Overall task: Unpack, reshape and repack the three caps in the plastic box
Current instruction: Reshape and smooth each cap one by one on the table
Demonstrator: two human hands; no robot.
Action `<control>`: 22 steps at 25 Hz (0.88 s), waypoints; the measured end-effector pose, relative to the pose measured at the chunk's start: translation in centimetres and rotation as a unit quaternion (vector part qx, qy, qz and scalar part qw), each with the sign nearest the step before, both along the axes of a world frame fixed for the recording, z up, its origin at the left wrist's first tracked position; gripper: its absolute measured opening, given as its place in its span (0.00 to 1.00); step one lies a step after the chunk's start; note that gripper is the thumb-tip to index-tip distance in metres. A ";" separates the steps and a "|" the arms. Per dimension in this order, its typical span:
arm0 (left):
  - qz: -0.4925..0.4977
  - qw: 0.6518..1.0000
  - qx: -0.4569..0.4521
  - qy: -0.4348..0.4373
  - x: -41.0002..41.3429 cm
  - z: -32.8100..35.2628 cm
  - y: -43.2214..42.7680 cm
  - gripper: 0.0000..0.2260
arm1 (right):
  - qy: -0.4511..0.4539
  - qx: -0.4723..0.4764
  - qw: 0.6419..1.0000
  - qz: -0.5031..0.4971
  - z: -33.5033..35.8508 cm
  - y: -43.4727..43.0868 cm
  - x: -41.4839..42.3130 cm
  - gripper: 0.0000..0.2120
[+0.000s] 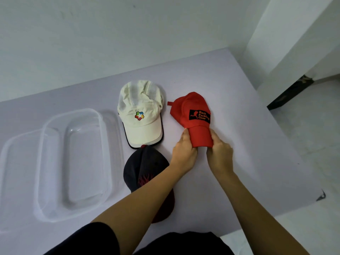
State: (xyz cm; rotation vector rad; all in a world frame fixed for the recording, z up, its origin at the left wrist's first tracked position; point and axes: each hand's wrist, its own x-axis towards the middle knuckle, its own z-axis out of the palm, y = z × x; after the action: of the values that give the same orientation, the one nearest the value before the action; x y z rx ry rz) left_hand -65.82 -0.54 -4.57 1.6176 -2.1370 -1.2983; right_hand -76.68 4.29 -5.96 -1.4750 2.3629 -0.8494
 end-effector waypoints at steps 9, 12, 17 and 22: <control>-0.087 0.993 -0.076 -0.038 2.7 0.4 -1.4 0.30 | 0.109 -0.049 0.990 0.073 0.8 1.9 -0.7 0.30; -0.104 0.988 -0.109 -0.028 2.8 1.1 0.2 0.30 | 0.035 -0.038 0.997 0.054 0.5 2.3 -1.7 0.29; -0.033 0.995 -0.054 0.071 2.3 2.5 2.5 0.31 | -0.157 -0.097 0.982 -0.029 1.4 2.7 0.4 0.22; -0.063 0.996 -0.007 0.066 3.4 2.5 1.5 0.35 | -0.090 -0.071 0.993 -0.009 1.2 3.7 -1.1 0.31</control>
State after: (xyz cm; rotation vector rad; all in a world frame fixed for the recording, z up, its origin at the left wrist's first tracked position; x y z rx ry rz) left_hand -62.40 0.94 -2.04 1.3696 -2.1927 -1.3817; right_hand -77.77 8.00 -4.77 -1.3645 2.2271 -1.1249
